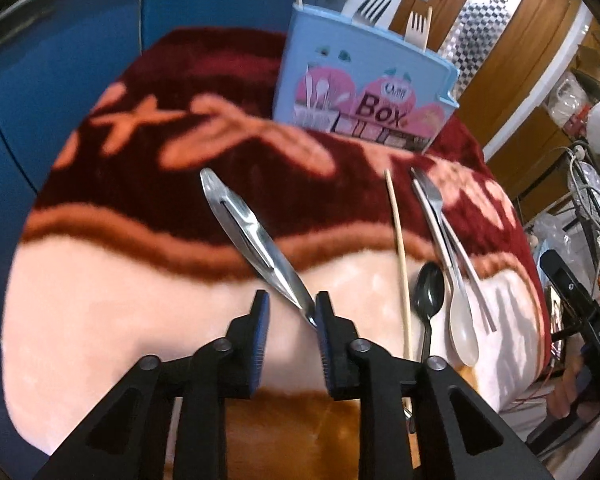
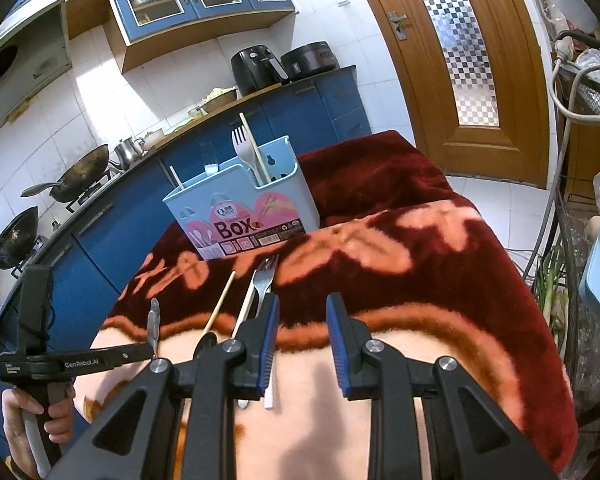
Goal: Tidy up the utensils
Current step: 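Lower the left tool onto the steel tongs and close on them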
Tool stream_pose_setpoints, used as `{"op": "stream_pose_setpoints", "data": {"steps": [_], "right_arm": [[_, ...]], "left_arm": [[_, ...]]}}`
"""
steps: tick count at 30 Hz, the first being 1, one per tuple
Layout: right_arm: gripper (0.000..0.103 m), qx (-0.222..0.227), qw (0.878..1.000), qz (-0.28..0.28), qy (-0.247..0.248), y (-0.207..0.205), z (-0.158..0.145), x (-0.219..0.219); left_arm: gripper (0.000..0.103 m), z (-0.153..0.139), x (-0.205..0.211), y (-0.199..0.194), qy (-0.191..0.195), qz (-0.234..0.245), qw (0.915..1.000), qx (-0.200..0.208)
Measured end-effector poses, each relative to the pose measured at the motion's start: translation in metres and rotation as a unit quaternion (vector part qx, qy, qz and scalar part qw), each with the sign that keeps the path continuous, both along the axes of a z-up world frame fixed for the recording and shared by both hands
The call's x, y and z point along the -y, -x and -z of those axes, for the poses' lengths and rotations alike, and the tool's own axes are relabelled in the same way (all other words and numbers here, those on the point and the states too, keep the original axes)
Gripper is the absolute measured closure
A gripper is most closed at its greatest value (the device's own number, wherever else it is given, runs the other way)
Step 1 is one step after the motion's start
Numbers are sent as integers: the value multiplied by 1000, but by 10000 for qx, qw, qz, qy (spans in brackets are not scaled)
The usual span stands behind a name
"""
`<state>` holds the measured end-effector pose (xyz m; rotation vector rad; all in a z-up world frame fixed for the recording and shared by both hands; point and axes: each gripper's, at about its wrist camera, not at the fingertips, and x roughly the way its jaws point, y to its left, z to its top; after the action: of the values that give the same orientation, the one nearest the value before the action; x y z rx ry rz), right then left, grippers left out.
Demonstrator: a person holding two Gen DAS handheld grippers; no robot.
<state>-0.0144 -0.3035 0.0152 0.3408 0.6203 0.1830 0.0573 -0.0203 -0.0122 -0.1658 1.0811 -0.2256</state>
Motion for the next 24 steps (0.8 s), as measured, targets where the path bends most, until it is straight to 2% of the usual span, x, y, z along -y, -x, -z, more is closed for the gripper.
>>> {"op": "stream_pose_setpoints", "data": {"steps": [2,13,15,17,20,24], "right_arm": [[76,-12,10000,2,-6,1,1,1],[76,-130,9999,-71,57,-3,6,-2],[76,-158,9998,-99,98,-5,7,-5],[76,-193,9997,-125,123,-7,8,-8],[76,-257,9994,-170,151,-9,10,-12],[76,-312,9990,-208,226,-11,11,-15]], "left_arm": [[67,2,1,-1,54,4,10000,-51],[67,5,13,-17,-114,168,9995,-224],[71,3,14,-20,-161,196,9992,-306],[79,3,14,-23,-222,241,9987,-385],[85,4,10,-27,-153,294,9985,-446],[88,4,4,-28,36,298,9987,-415]]}}
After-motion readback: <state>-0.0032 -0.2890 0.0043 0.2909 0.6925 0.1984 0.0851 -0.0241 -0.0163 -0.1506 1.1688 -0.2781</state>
